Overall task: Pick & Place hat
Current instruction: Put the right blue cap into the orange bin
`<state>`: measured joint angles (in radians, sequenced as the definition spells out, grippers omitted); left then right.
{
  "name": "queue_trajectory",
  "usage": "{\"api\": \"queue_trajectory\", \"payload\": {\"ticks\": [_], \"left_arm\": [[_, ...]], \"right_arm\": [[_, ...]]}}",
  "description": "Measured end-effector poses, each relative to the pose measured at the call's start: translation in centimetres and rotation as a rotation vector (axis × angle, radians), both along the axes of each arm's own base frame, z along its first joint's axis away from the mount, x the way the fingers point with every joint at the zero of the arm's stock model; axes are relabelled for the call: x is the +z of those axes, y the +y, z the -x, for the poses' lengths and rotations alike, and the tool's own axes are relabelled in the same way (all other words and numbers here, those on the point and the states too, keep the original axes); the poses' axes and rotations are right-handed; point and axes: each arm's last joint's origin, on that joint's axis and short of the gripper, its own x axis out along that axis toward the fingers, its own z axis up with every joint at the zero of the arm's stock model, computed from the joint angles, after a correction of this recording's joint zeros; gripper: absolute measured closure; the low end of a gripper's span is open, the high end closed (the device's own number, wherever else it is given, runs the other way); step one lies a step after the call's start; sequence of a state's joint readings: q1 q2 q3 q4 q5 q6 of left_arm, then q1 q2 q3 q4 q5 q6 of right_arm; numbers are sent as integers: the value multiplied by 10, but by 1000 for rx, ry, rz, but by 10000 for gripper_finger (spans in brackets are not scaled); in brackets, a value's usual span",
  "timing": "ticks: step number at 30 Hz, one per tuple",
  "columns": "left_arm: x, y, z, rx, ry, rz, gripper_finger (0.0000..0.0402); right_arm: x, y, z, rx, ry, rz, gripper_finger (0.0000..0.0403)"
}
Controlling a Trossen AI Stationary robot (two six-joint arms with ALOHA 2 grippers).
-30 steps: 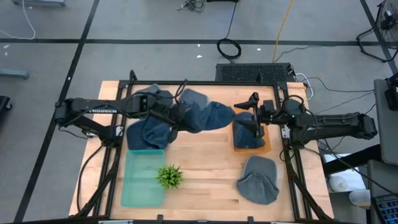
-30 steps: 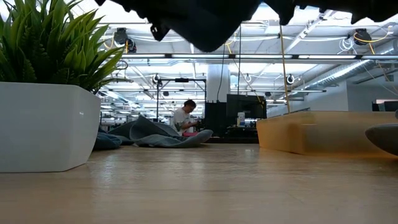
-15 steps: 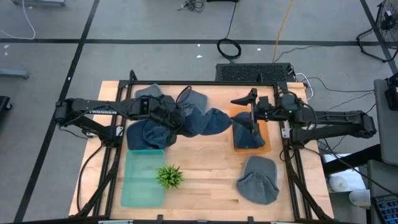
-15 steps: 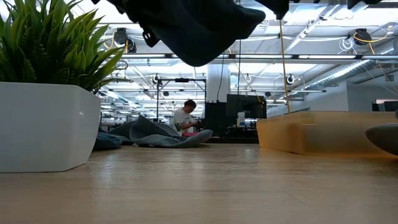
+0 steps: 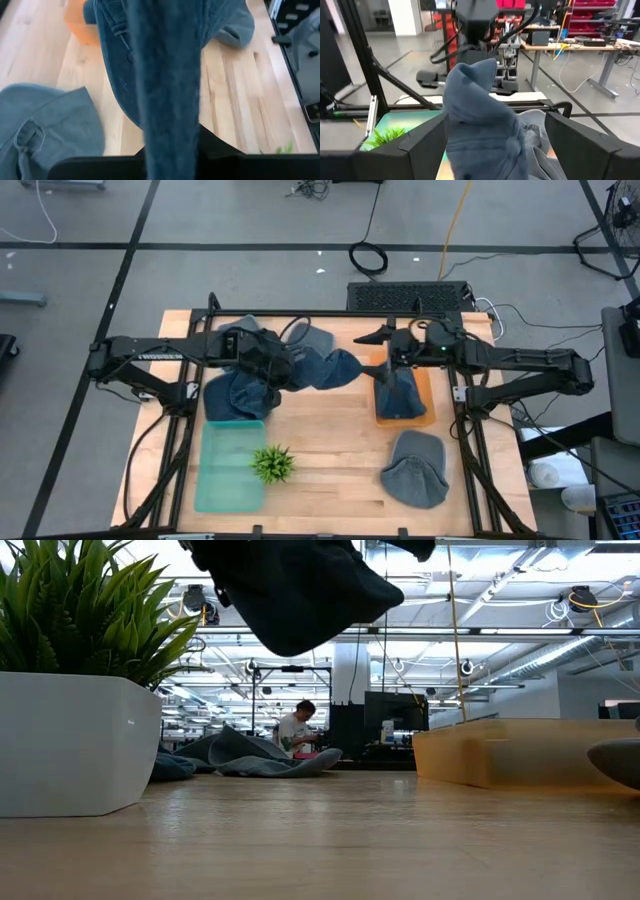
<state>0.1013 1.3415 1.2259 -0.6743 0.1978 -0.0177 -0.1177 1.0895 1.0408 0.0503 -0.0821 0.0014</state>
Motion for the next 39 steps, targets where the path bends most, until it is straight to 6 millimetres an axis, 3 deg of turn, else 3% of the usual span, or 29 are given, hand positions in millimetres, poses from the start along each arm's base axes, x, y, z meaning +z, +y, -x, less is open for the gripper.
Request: {"api": "queue_trajectory", "payload": {"ticks": [9, 15, 23, 39], "left_arm": [[10, -1, 10, 2, 104, -56, 393], [27, -1, 15, -14, 102, -77, 389], [55, -1, 28, -3, 135, -123, 392], [67, -3, 39, -45, 177, -111, 394]], "right_arm": [[32, 2, -30, 29, 159, 60, 85], [34, 1, -46, 43, 240, 98, 85], [40, -1, -60, 43, 220, 123, 85], [36, 2, -63, 66, 240, 174, 85]]}}
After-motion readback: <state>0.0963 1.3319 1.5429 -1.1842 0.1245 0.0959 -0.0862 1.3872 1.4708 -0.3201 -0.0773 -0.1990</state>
